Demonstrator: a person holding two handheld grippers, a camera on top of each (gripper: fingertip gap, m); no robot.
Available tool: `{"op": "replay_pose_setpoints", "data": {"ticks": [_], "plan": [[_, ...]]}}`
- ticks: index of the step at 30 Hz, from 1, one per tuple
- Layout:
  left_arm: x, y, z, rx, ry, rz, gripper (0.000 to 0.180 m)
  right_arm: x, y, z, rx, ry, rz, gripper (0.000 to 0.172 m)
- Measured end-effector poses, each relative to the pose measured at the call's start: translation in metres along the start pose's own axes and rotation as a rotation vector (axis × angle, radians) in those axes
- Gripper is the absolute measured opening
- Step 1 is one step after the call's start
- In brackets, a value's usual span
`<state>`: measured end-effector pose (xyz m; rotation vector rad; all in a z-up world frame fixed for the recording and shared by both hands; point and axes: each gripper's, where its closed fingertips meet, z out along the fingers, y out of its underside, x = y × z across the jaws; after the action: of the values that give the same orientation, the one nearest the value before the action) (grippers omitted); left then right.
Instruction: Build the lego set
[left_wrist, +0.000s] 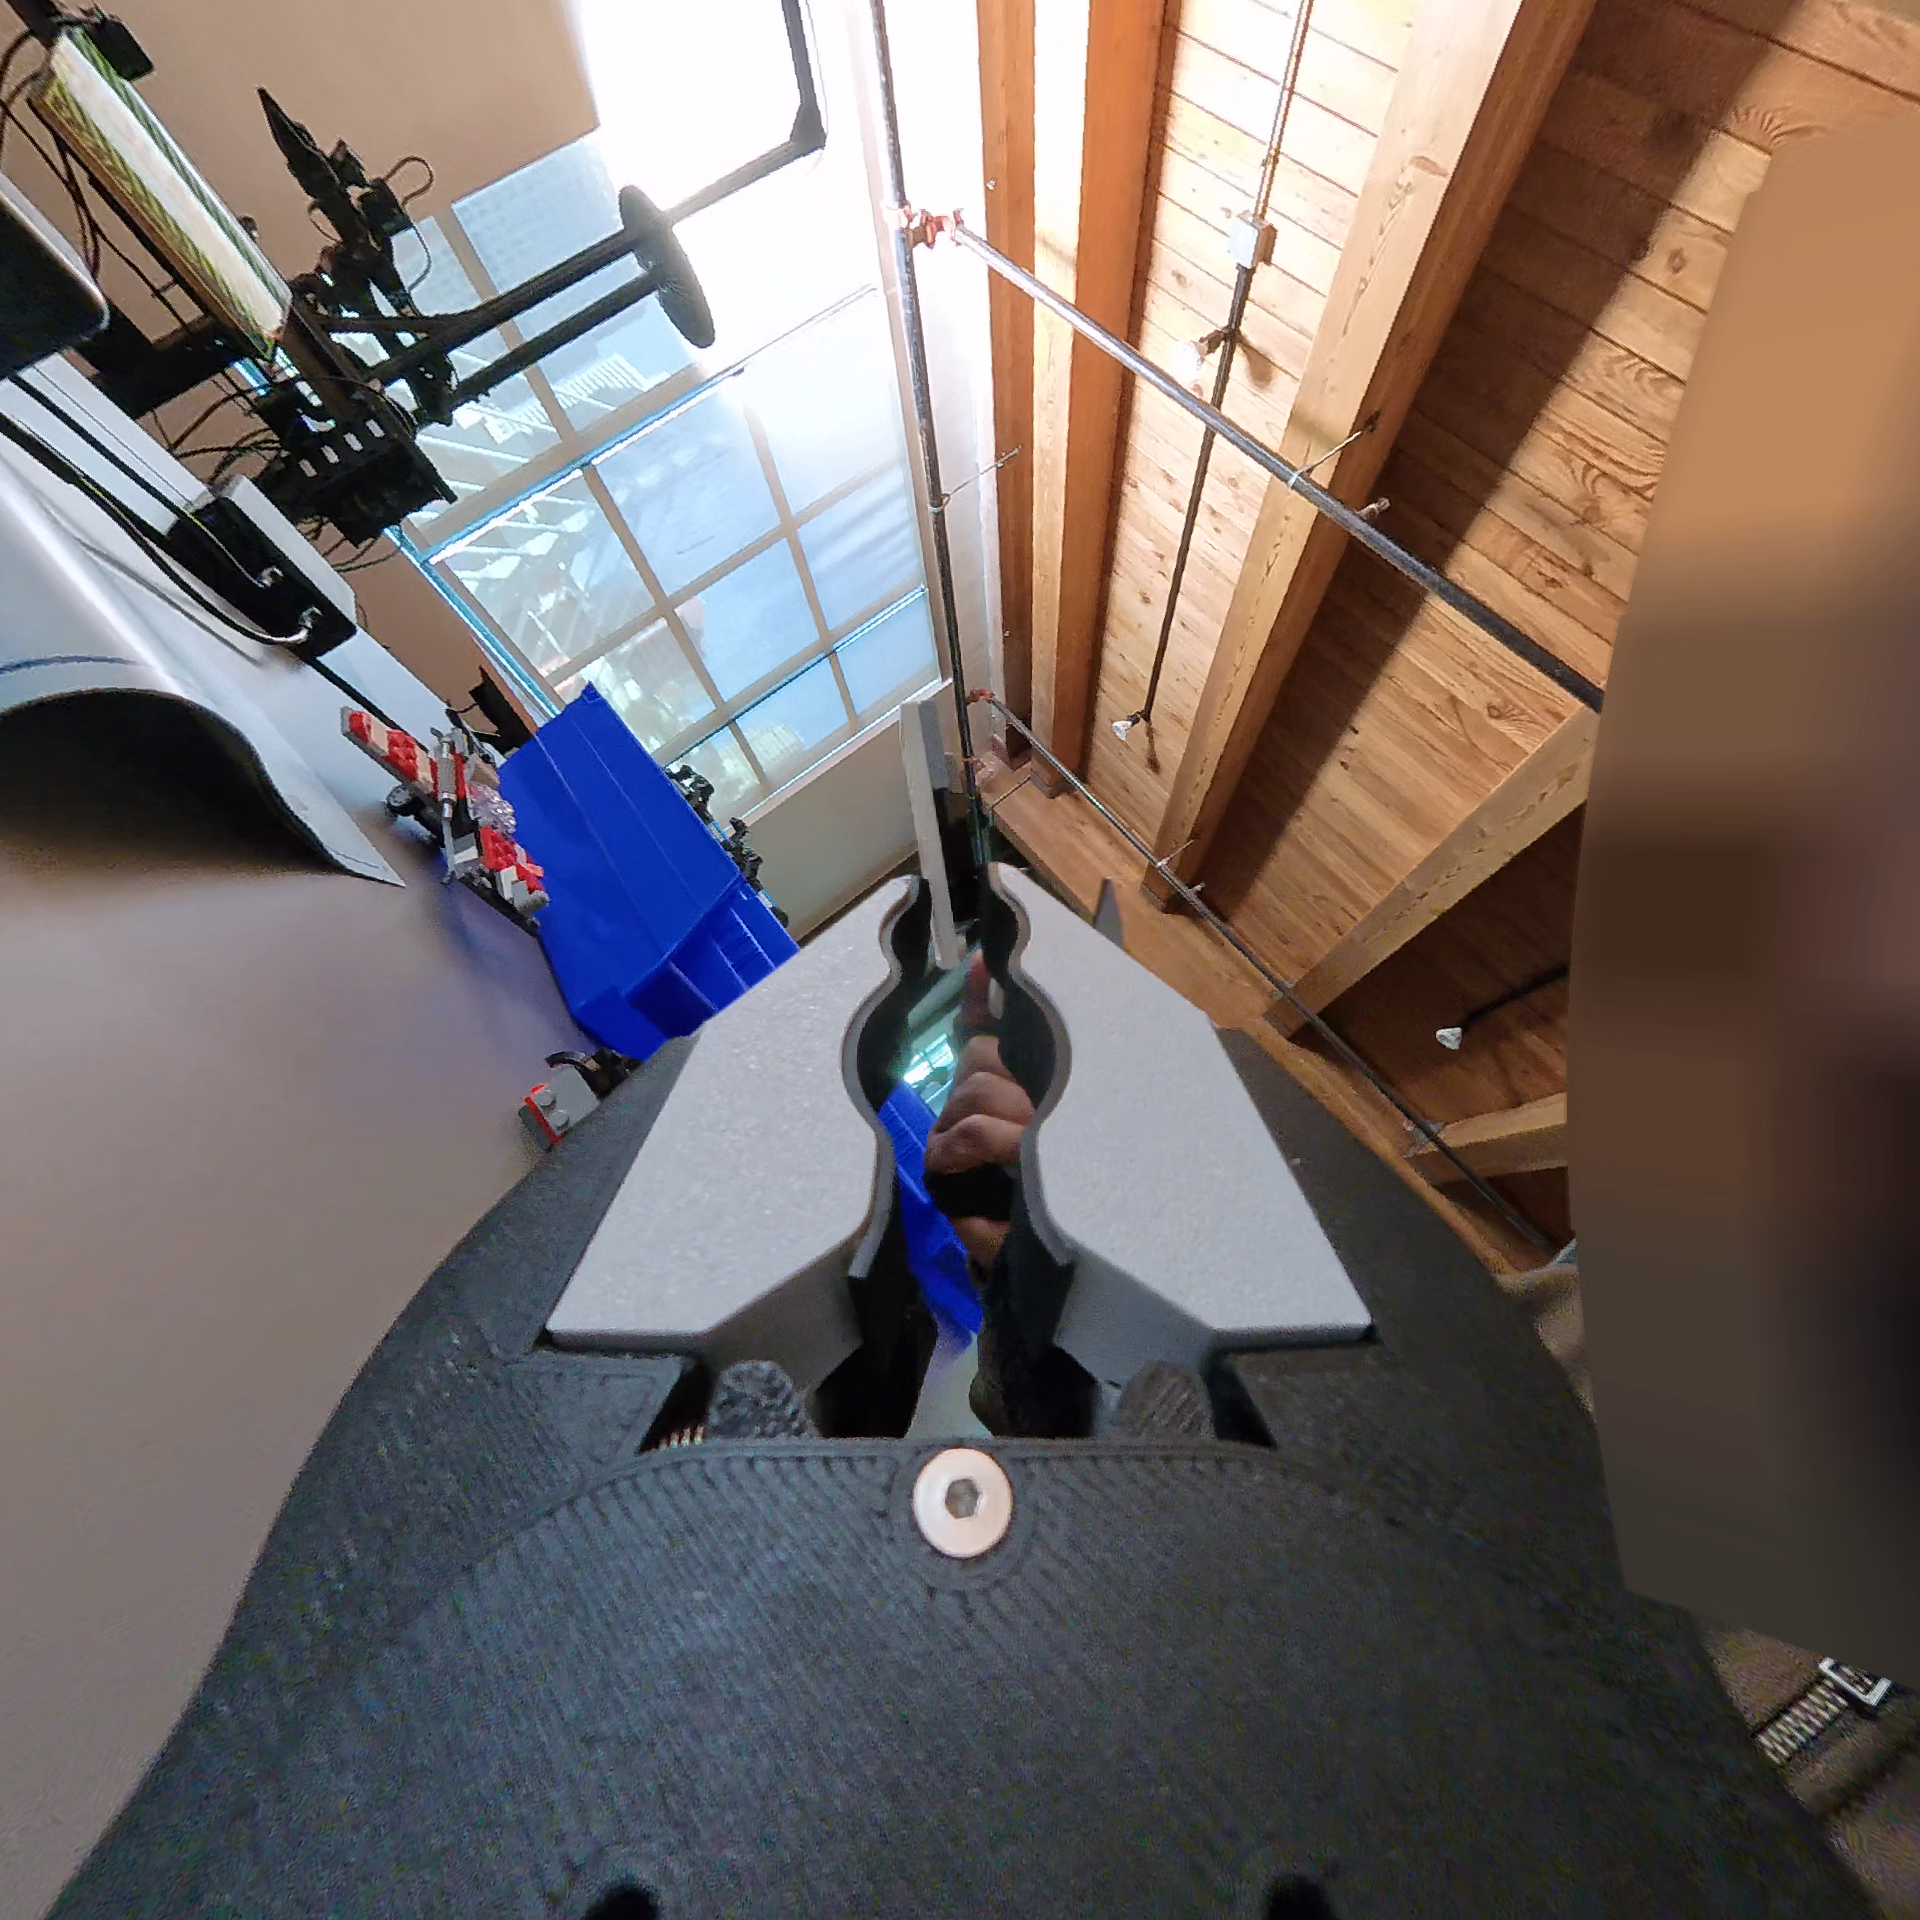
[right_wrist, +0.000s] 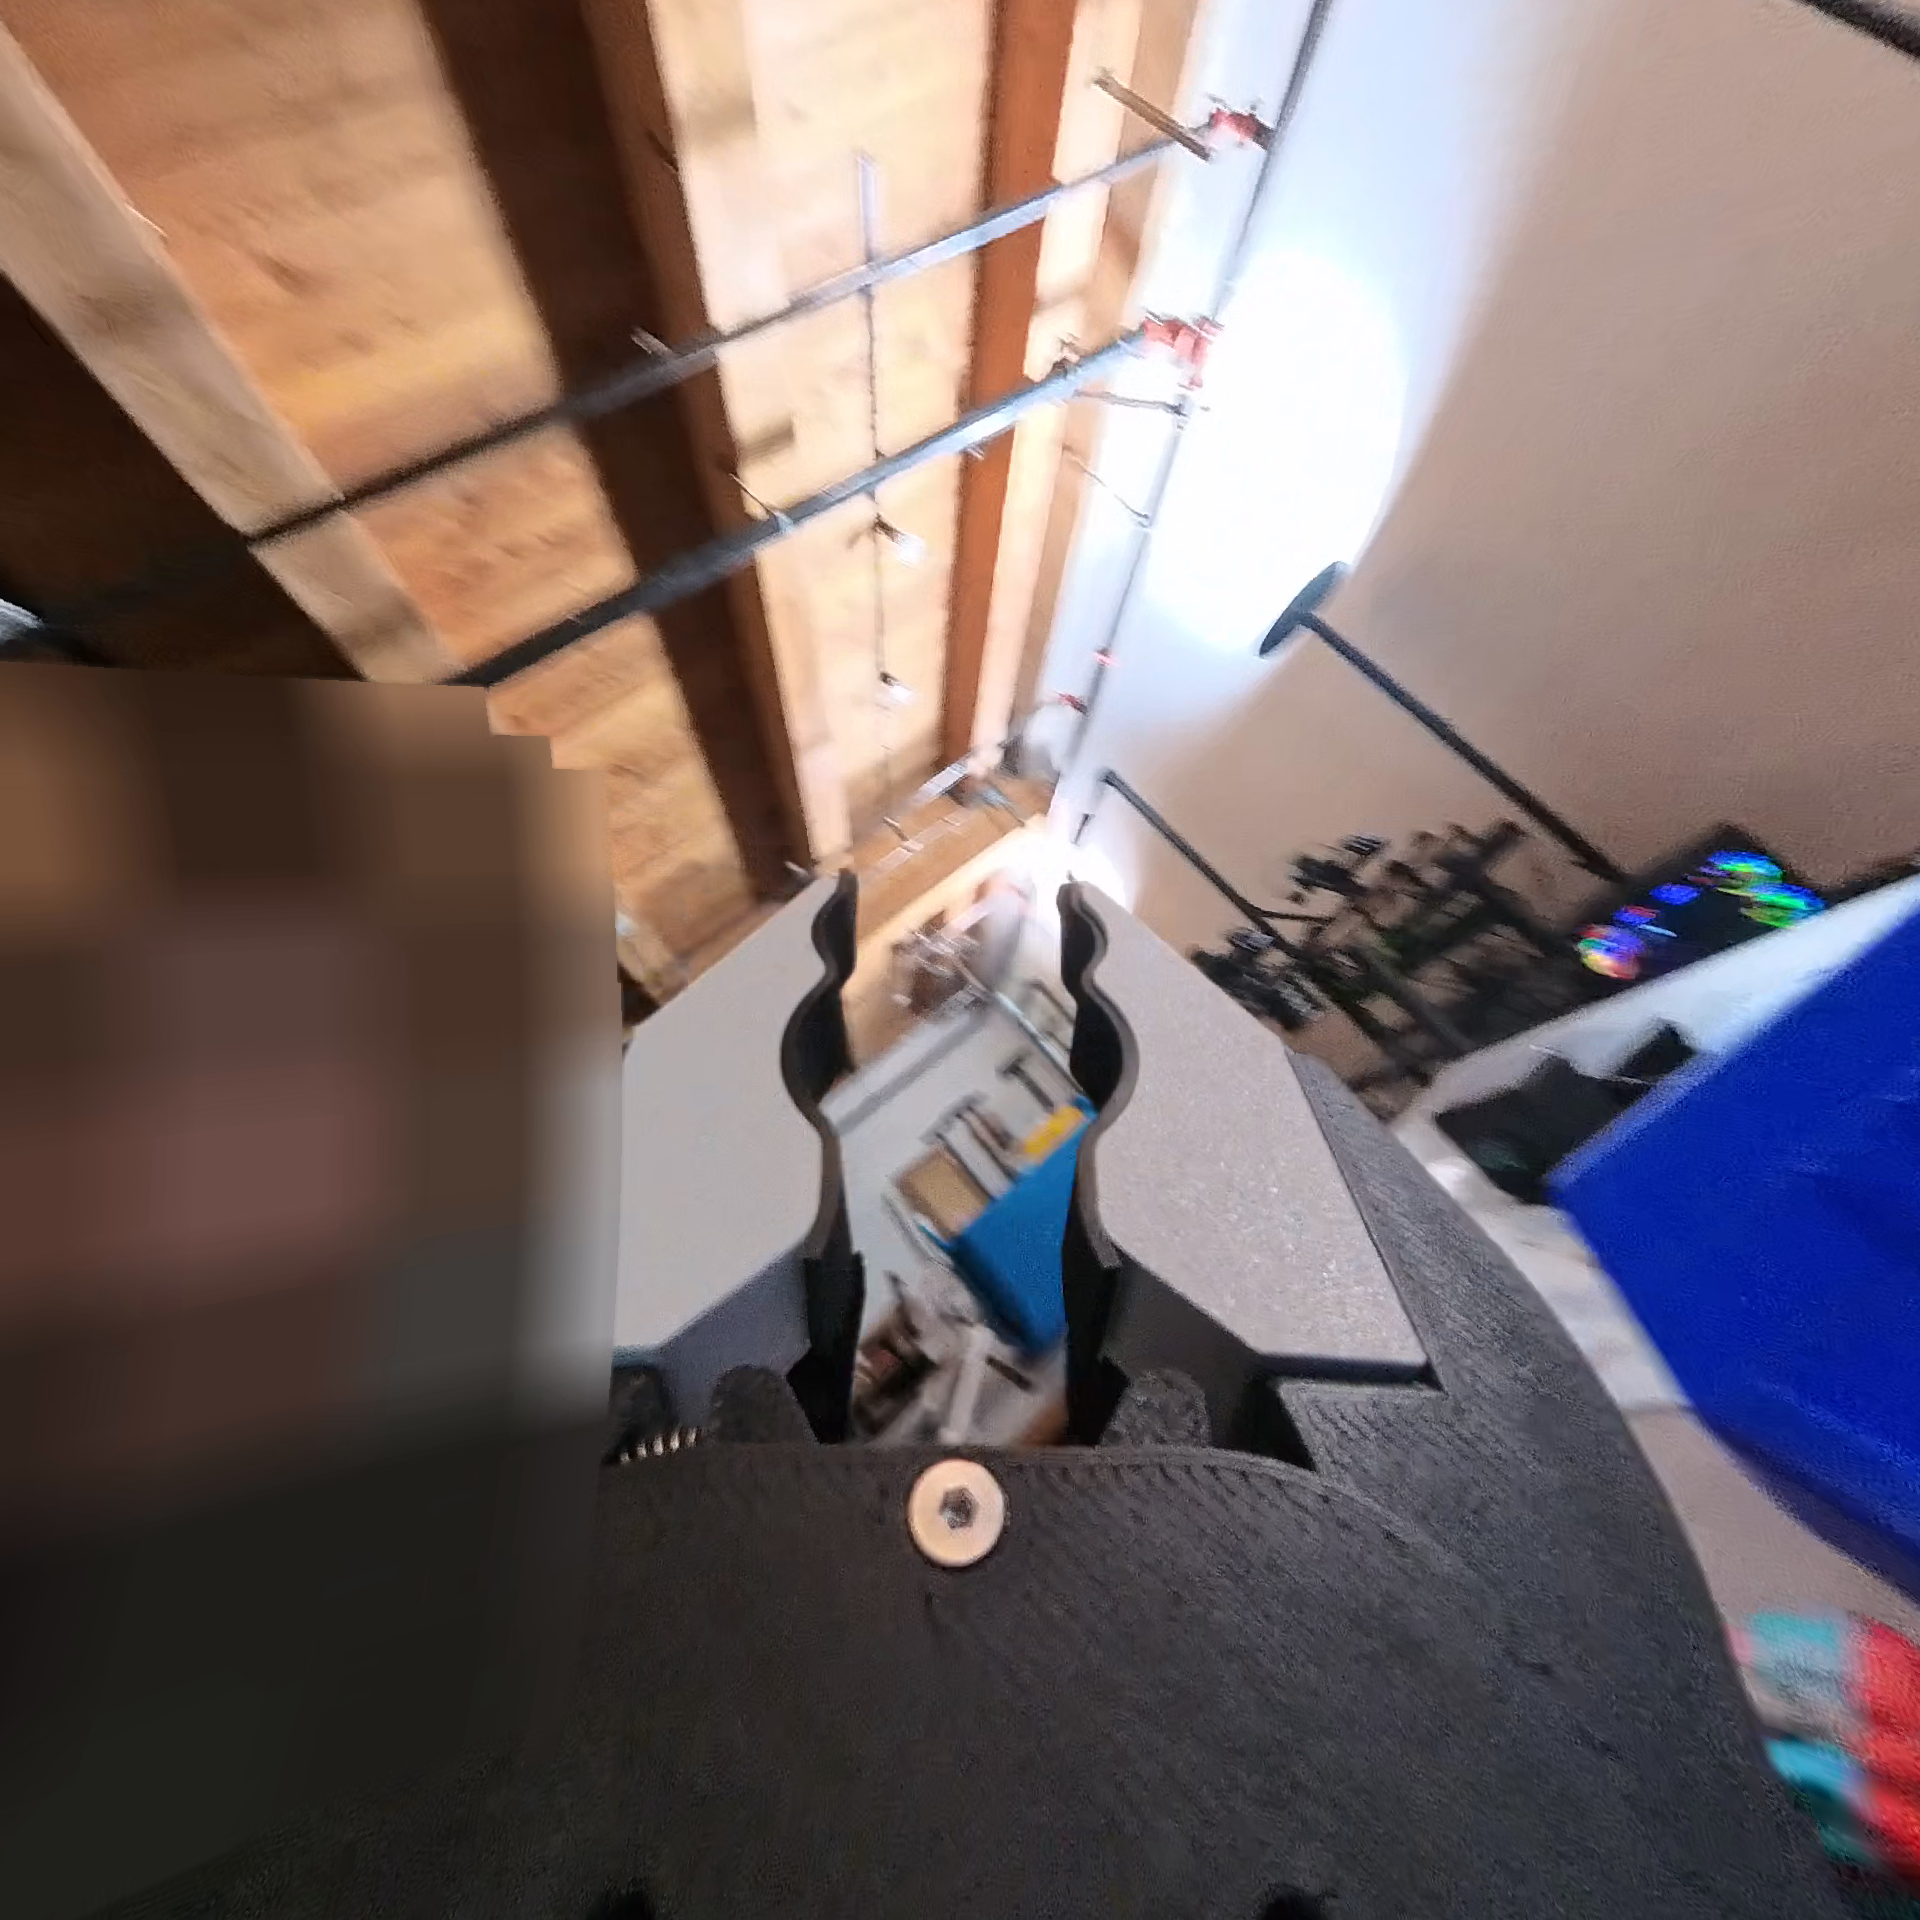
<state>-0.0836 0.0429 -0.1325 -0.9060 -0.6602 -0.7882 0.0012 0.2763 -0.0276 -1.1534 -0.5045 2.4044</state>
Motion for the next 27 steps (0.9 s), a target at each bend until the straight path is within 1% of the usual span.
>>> {"op": "replay_pose_setpoints", "data": {"ticks": [1, 3, 7, 8, 16, 18, 21, 24, 27], "plan": [[-0.001, 0.0, 0.0, -0.001, -0.006, 0.007, 0.009, 0.011, 0.001, -0.001, -0.024, 0.04, -0.037, 0.038], [-0.002, -0.001, 0.0, -0.002, -0.019, 0.014, 0.009, 0.028, 0.004, -0.002, -0.062, 0.098, -0.092, 0.027], [-0.004, -0.002, -0.001, 0.003, -0.024, 0.003, 0.009, 0.047, 0.023, -0.003, -0.16, 0.176, -0.19, 0.002], [-0.004, -0.002, -0.001, 0.005, -0.024, -0.002, 0.009, 0.05, 0.027, -0.004, -0.177, 0.183, -0.204, 0.0], [-0.01, -0.004, -0.002, 0.008, -0.041, -0.039, 0.009, 0.059, 0.025, -0.005, -0.219, 0.232, -0.275, 0.0], [-0.01, -0.003, -0.002, 0.008, -0.042, -0.04, 0.009, 0.058, 0.014, -0.007, -0.229, 0.252, -0.325, 0.0], [-0.011, -0.003, -0.001, 0.001, -0.043, -0.042, 0.009, 0.06, -0.01, -0.015, -0.264, 0.324, -0.425, 0.0], [-0.011, 0.0, 0.001, -0.016, -0.044, -0.038, 0.009, 0.065, -0.033, -0.028, -0.355, 0.389, -0.526, 0.002], [-0.008, 0.0, 0.001, -0.023, -0.029, -0.029, 0.009, 0.068, -0.056, -0.039, -0.481, 0.435, -0.618, 0.009]]}}
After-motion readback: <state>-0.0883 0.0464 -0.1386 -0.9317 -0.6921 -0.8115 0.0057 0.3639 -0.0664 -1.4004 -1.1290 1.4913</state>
